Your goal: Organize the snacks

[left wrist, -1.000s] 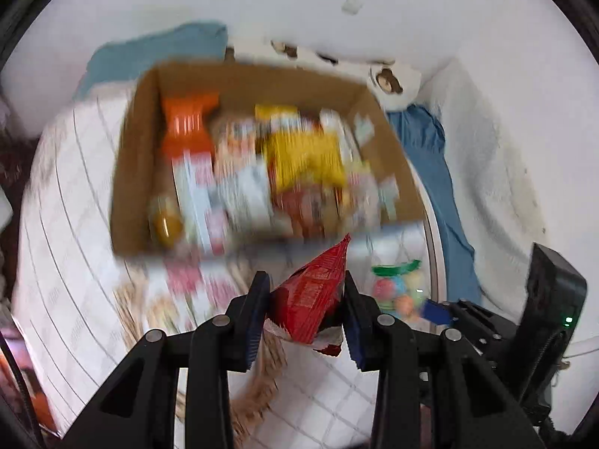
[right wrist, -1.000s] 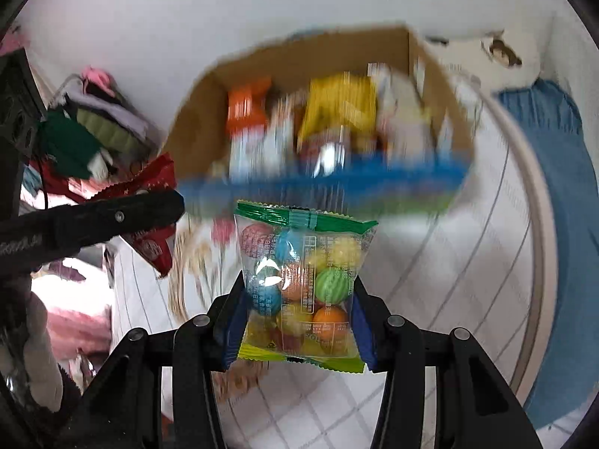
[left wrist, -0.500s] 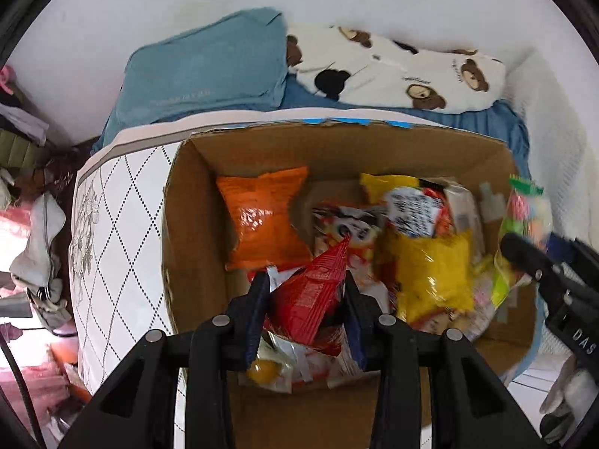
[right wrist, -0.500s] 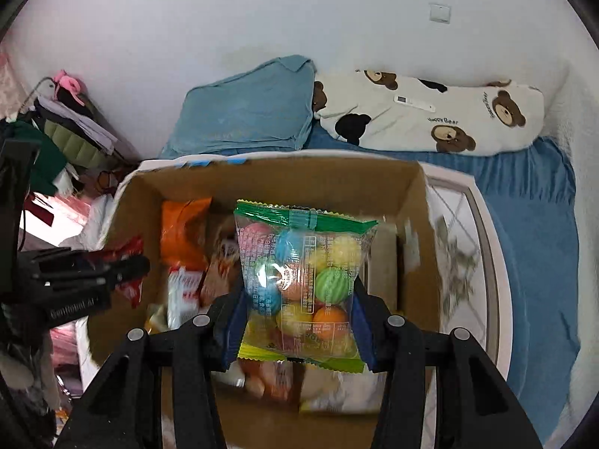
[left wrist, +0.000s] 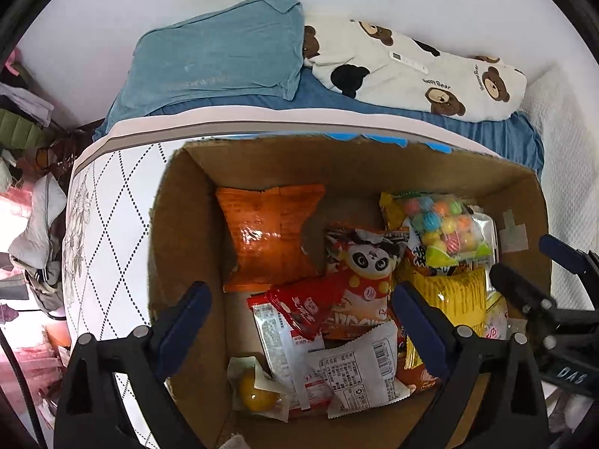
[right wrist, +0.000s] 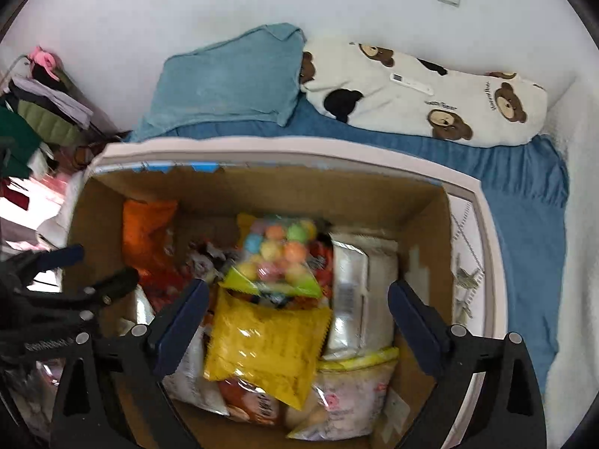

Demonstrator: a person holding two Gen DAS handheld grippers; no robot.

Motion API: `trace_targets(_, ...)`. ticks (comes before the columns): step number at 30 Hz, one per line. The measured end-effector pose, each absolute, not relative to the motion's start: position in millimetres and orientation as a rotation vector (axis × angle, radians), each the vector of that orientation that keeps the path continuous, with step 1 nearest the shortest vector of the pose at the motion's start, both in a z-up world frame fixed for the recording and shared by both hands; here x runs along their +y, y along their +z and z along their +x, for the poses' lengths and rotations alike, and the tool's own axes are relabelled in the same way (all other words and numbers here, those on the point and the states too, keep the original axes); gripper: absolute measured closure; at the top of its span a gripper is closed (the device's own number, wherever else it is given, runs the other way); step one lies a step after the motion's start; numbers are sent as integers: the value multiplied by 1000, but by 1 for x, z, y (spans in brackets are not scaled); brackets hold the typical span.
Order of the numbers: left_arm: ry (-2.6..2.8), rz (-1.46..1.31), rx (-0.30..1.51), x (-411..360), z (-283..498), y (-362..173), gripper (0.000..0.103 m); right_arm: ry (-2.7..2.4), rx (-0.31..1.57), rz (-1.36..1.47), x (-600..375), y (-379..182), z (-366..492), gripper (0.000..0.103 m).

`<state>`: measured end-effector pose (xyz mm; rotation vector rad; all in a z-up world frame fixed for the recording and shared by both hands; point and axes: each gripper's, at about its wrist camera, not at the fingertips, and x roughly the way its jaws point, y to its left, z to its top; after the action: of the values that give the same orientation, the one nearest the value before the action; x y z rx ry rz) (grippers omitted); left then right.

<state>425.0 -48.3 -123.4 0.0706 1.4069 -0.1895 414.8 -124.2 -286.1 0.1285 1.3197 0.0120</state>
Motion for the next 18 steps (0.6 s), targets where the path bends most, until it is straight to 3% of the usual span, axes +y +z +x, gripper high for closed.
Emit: trace_targets(18,-219,52,1307,-58,377,-92,3,-103,1259,155,-140,-275,346,1)
